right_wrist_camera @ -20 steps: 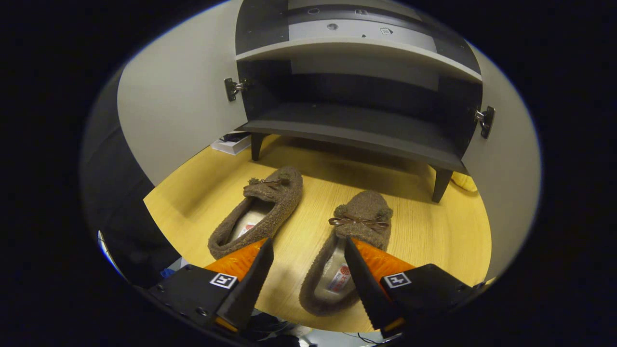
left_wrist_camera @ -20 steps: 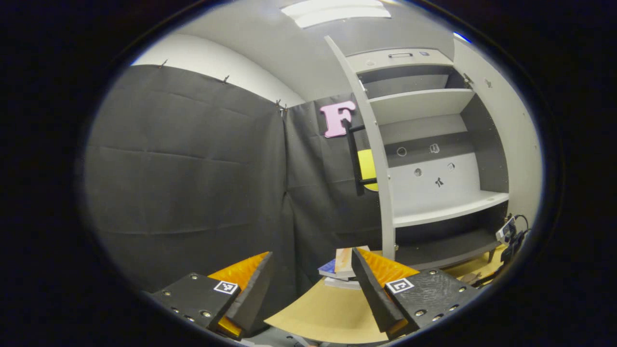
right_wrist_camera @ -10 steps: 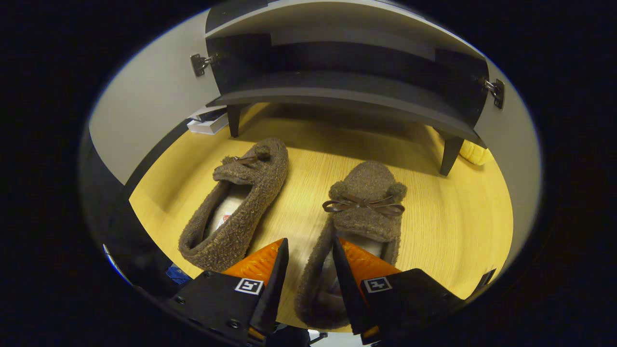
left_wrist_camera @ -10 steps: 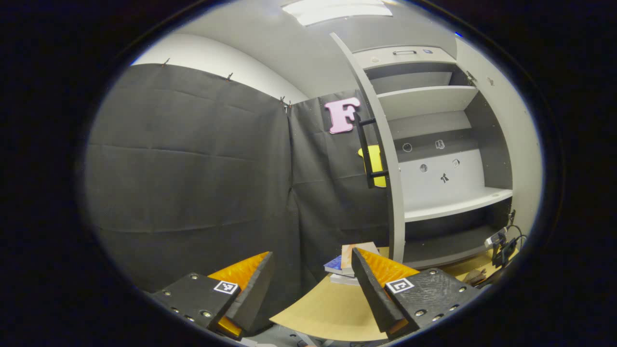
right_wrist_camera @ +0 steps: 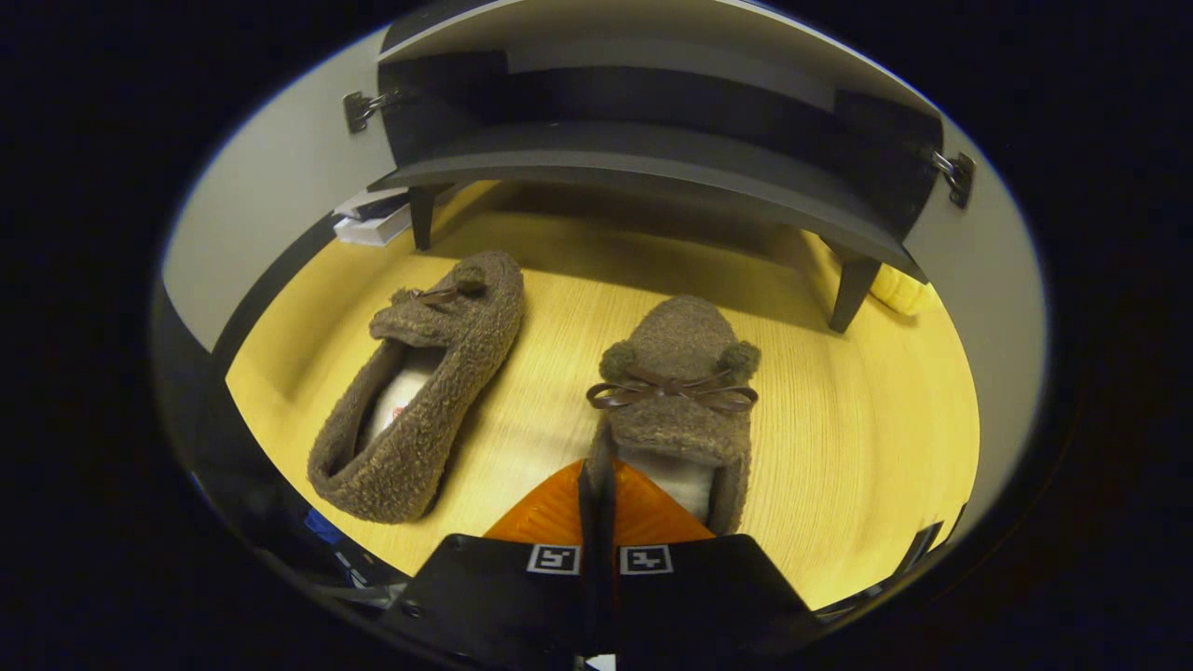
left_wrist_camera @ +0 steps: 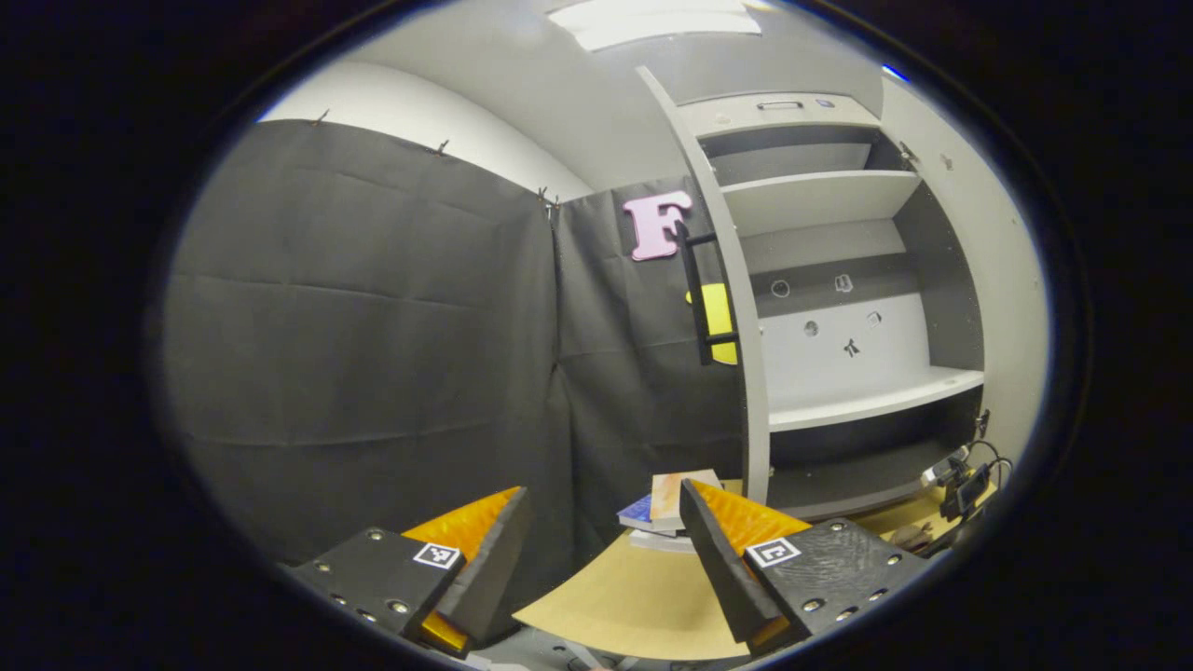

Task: Grab one shoe with the right hand and put it into the shoe cabinet, grab the other shoe with the left hand and put it into the shoe cabinet; then close the right door with the right hand and the left door with the left hand.

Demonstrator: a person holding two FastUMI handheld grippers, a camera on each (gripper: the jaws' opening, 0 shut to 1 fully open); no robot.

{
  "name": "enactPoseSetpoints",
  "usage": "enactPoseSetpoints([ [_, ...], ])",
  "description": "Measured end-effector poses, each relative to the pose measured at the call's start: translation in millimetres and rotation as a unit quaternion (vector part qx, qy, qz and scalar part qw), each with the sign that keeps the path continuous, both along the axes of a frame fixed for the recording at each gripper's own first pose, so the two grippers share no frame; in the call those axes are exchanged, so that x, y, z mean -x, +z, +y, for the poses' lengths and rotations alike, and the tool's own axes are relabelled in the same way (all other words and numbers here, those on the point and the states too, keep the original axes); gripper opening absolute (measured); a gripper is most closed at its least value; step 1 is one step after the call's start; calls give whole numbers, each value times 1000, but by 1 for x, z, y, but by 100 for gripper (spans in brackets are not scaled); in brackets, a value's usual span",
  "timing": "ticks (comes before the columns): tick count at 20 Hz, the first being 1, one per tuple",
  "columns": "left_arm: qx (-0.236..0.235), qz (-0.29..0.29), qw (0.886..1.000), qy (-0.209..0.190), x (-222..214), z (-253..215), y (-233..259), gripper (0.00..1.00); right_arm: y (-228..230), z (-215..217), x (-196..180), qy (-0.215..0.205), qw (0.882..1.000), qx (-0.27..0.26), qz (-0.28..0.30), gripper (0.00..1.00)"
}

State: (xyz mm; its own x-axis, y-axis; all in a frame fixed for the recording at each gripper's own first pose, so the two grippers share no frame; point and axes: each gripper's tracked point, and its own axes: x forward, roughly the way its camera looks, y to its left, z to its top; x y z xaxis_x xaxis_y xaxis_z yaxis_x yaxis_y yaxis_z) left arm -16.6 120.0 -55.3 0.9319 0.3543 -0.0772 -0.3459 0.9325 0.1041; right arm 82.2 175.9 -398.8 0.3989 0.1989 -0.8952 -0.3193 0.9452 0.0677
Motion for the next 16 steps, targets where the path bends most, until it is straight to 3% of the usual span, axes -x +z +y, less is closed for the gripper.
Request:
enactPoseSetpoints([
  [1, 0, 0, 1000, -4, -1, -3, 1, 100, 5, -4, 0, -3, 1000, -3, -6, 1],
  [4, -3, -5, 1000, -10, -1, -11, 5, 100, 20, -13, -4, -5, 1000, -9, -23, 1],
  [5, -2, -7, 1000, -13, -2, -14, 7, 94, 25, -15, -4, -8, 1000, -13, -25, 1],
  [6, -1, -8, 1000, -17, -3, -18, 7, 100, 29, -17, -5, -10, 999, -19, -26, 0],
  [9, 0, -12, 999, -33, -7, -32, 12, 100, 43, -21, -6, -21, 999, -32, -34, 1],
  [10, 0, -13, 999, -38, -8, -37, 11, 94, 49, -23, -6, -22, 998, -34, -38, 0],
  [11, 0, -14, 999, -44, -10, -42, 12, 100, 55, -25, -7, -23, 998, -37, -44, 0],
  [16, 2, -20, 998, -66, -16, -59, 17, 100, 97, -32, -14, -20, 995, -50, -80, 1],
])
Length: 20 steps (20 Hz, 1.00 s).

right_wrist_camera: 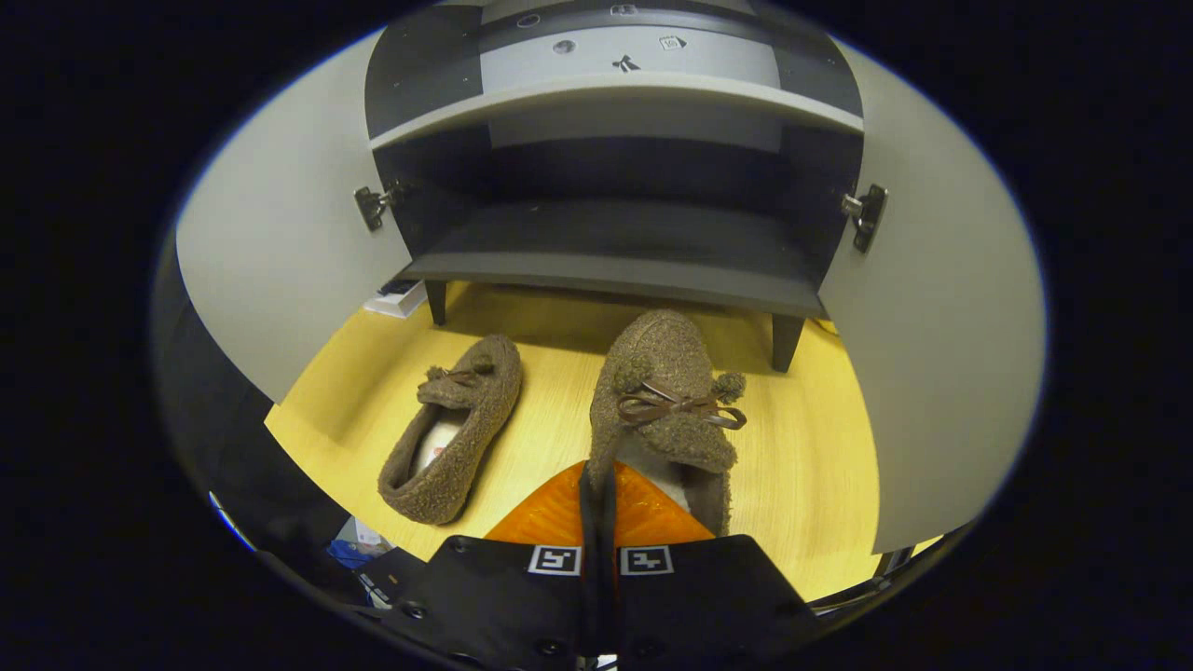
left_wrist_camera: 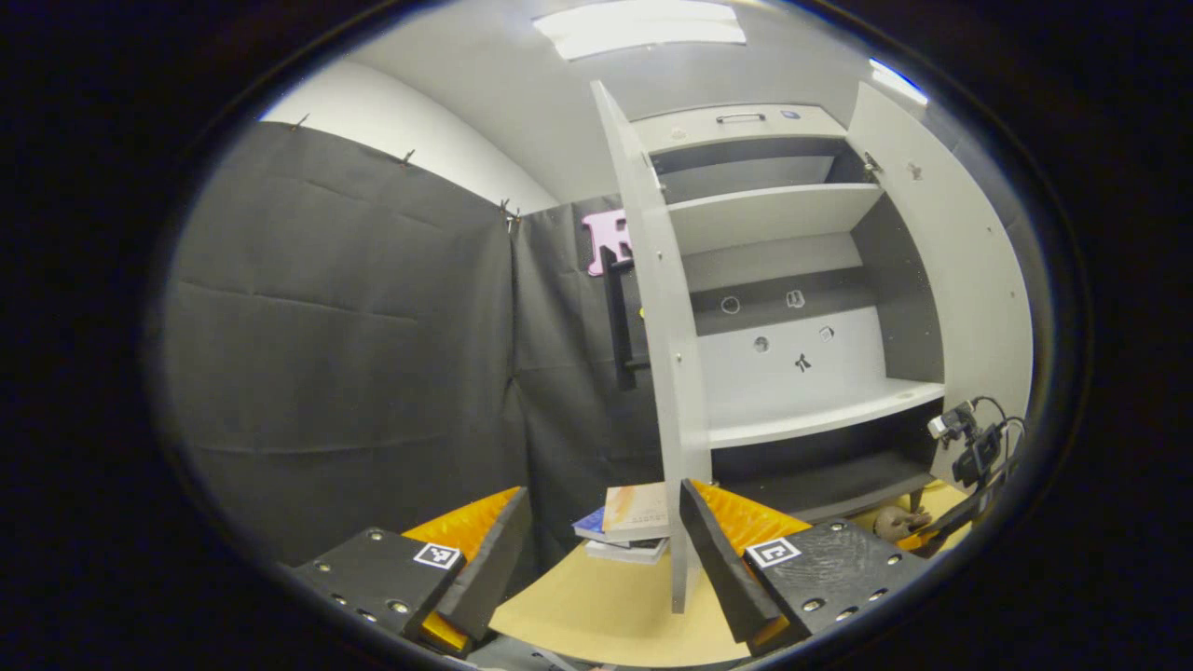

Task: Grab one shoe with the right hand and put it into the shoe cabinet, grab the other shoe with the left hand and put it into the shoe cabinet; then close the right door with the right hand and the left door with the left hand.

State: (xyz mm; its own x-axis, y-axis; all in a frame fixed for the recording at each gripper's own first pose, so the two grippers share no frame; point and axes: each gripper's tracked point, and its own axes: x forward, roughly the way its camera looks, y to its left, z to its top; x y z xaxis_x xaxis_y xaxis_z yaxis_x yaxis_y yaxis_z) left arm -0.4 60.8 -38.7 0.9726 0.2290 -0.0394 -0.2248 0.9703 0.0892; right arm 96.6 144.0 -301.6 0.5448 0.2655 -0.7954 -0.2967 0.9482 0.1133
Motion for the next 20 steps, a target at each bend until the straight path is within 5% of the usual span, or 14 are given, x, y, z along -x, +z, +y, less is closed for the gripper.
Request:
enactPoseSetpoints([
  [15, 8, -12, 999, -35, -12, -21, 7, 100, 144, 5, -51, 16, 988, -20, -151, 1],
  [16, 8, -13, 999, -35, -12, -21, 7, 94, 153, 5, -58, 14, 987, -22, -160, 0],
  [20, 8, -13, 999, -31, -11, -16, 6, 100, 184, 3, -84, 8, 981, -19, -195, 1],
])
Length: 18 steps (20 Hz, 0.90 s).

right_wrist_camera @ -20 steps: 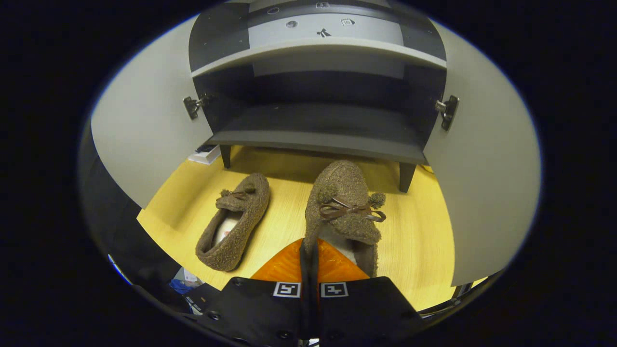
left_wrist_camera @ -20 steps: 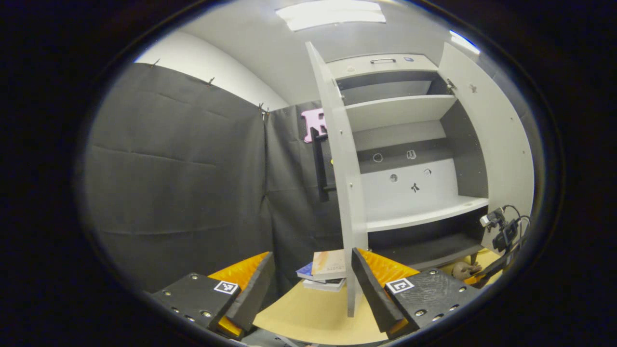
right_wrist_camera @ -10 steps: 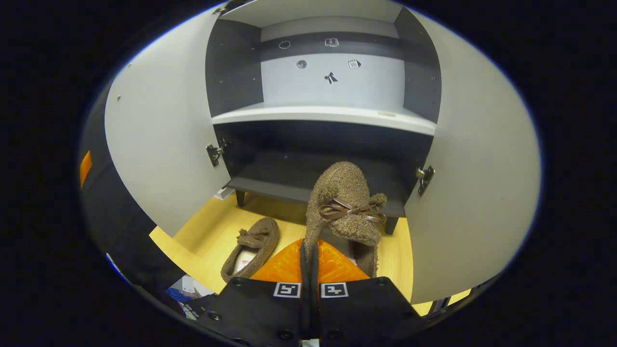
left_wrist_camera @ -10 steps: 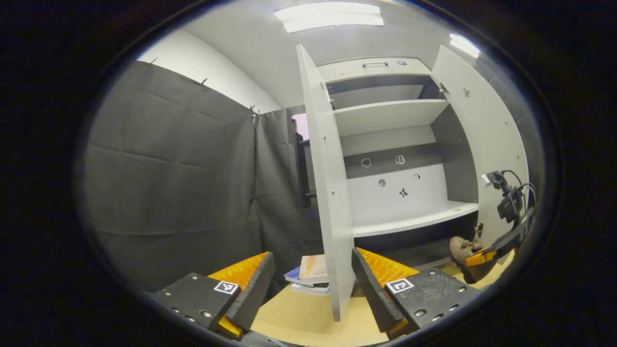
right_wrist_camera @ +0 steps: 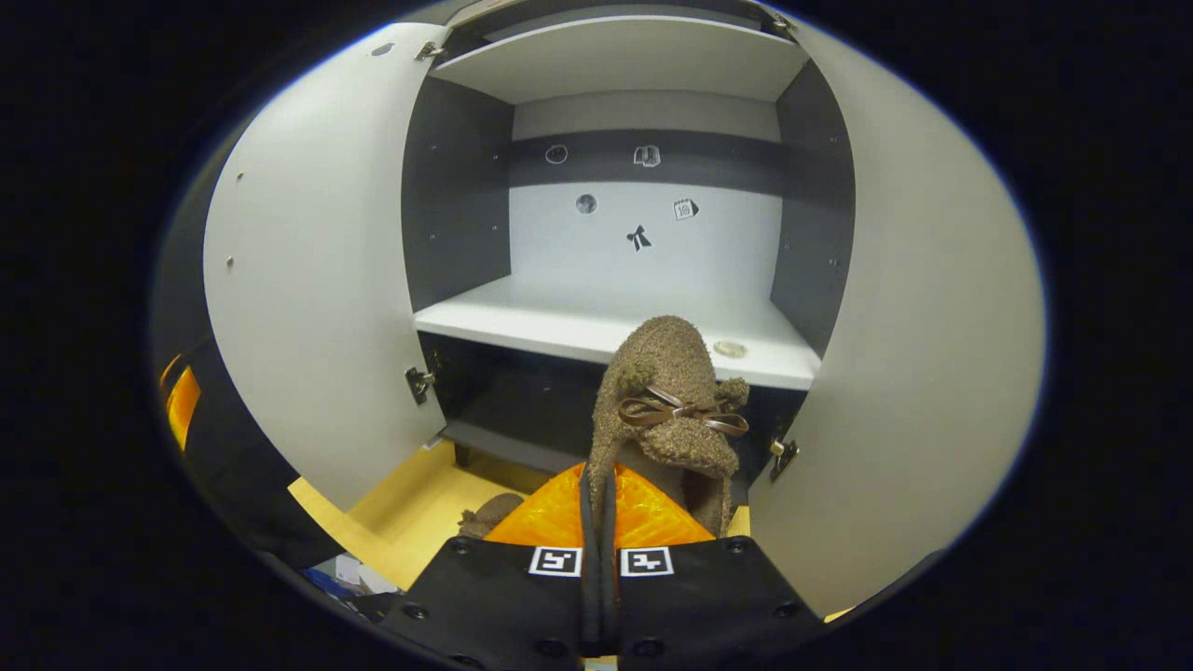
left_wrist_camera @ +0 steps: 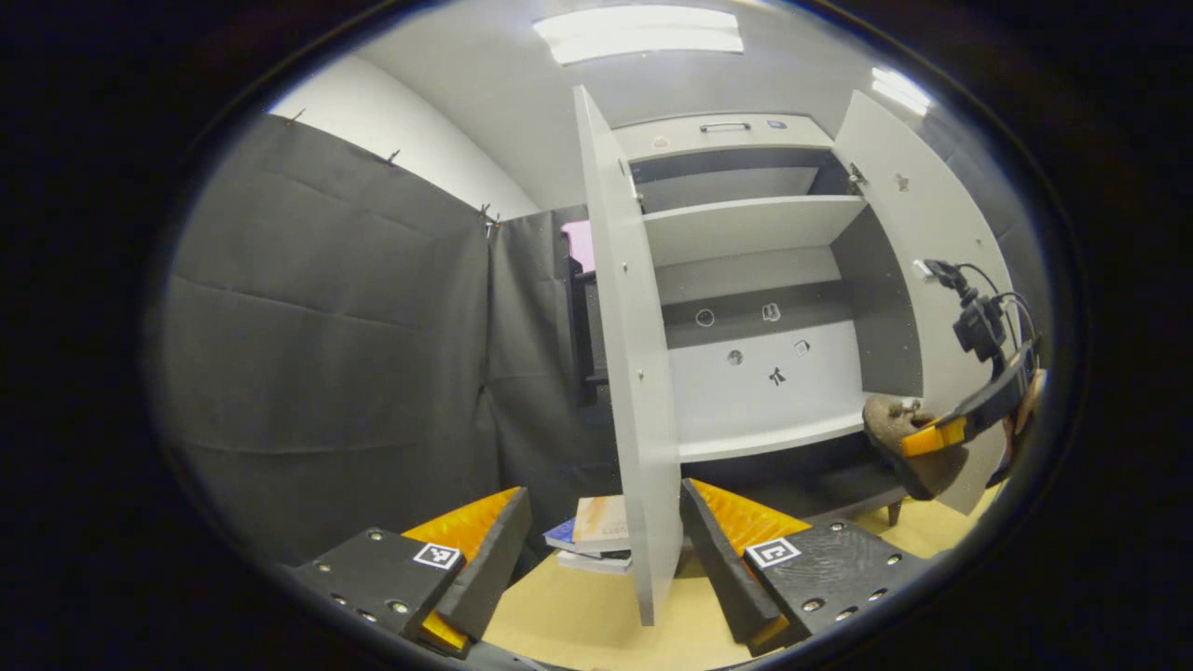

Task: Grab one shoe with the right hand and put it into the shoe cabinet, grab the other shoe with the left hand and put it into the shoe cabinet; then close the right door with the right hand and the left door with the left hand.

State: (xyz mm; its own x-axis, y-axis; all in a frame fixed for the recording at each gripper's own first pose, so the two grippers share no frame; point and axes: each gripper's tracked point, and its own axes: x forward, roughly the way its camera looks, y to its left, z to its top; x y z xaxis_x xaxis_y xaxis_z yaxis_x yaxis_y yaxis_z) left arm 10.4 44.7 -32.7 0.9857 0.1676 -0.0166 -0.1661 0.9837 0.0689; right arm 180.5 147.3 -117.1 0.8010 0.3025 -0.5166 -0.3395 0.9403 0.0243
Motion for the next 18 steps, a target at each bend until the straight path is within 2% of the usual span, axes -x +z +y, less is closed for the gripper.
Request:
enactPoseSetpoints([
  [2, 1, 0, 1000, 3, -1, 3, 0, 100, 15, 1, -16, -3, 1000, 0, -17, 1],
  [3, 1, 0, 1000, 4, -2, 5, 1, 95, 21, 2, -24, -5, 1000, 0, -25, 1],
  [4, 1, 0, 1000, 5, -3, 8, 0, 100, 28, 2, -32, -8, 999, 0, -32, 1],
  [7, 2, 0, 1000, 10, -6, 15, 0, 100, 41, 2, -60, -17, 999, 3, -46, 5],
  [8, 3, 0, 1000, 13, -5, 17, -2, 94, 45, 2, -70, -21, 999, 4, -48, 1],
  [13, 3, 3, 1000, 26, -3, 31, -6, 94, 59, -2, -123, -38, 997, 17, -62, 0],
  [14, 3, 5, 1000, 28, -2, 33, -8, 100, 58, -2, -132, -41, 997, 24, -64, 1],
  [17, 2, 8, 999, 37, 0, 39, -9, 100, 54, -3, -160, -48, 996, 41, -57, 2],
  [18, 2, 9, 999, 41, 2, 41, -10, 94, 51, -2, -168, -50, 996, 43, -56, 2],
])
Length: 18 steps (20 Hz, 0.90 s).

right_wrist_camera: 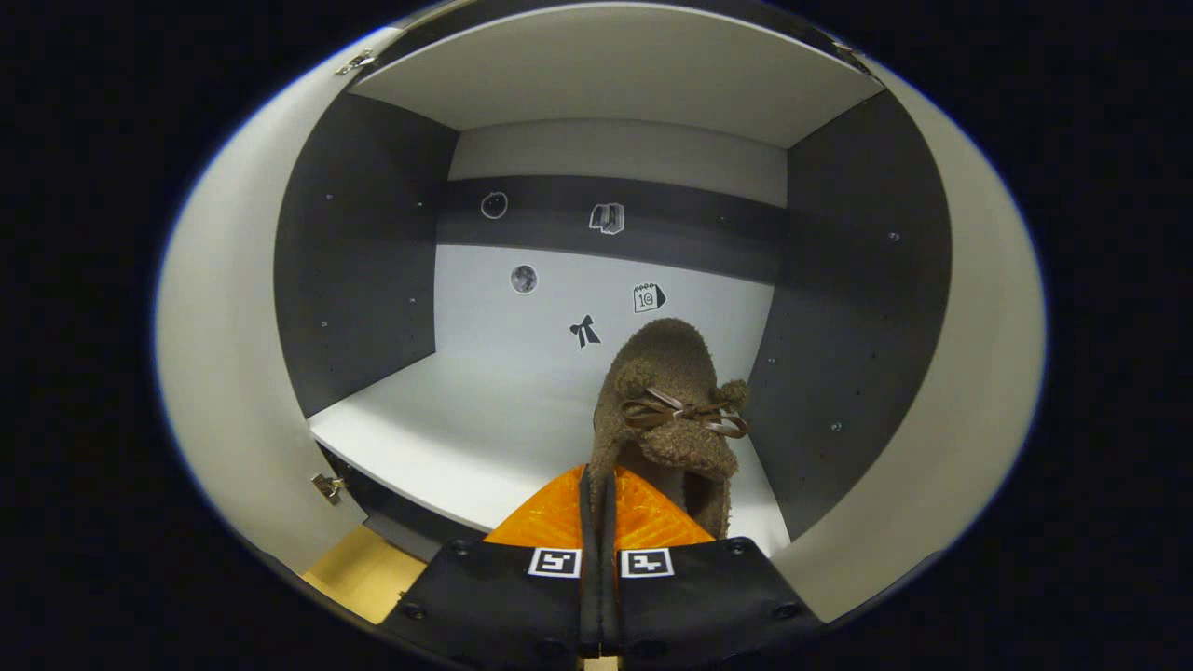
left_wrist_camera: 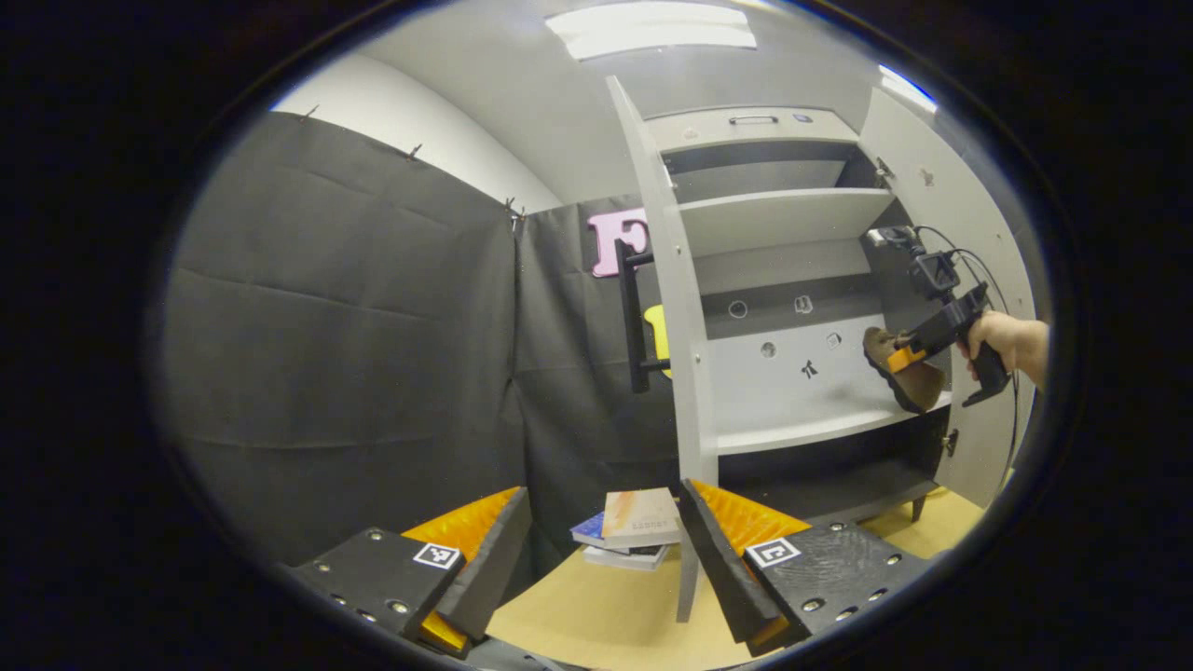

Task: Grab one shoe with the right hand and put it into the shoe cabinet, grab the other shoe with the left hand and put it into the shoe cabinet; then close the right door with the right hand and the left door with the left hand.

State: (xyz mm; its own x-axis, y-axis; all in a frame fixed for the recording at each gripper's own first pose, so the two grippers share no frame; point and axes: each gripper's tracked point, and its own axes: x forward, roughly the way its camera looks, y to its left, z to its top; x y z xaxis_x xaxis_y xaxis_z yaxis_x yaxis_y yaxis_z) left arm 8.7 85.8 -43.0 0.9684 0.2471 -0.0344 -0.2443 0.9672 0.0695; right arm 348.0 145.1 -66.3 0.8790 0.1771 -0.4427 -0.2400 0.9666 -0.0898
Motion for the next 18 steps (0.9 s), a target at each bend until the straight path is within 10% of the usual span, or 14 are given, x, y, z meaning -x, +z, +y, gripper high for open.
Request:
enactPoseSetpoints([
  [10, -2, 7, 1000, 6, 6, 0, -4, 94, -15, 6, -60, -21, 999, 0, 29, 2],
  [12, -4, 12, 1000, 2, 6, -4, -7, 94, -12, 1, -66, -27, 999, 19, 9, 13],
  [18, -2, 19, 1000, -24, 1, -25, -11, 94, 31, 8, -46, -15, 997, 6, -71, 94],
])
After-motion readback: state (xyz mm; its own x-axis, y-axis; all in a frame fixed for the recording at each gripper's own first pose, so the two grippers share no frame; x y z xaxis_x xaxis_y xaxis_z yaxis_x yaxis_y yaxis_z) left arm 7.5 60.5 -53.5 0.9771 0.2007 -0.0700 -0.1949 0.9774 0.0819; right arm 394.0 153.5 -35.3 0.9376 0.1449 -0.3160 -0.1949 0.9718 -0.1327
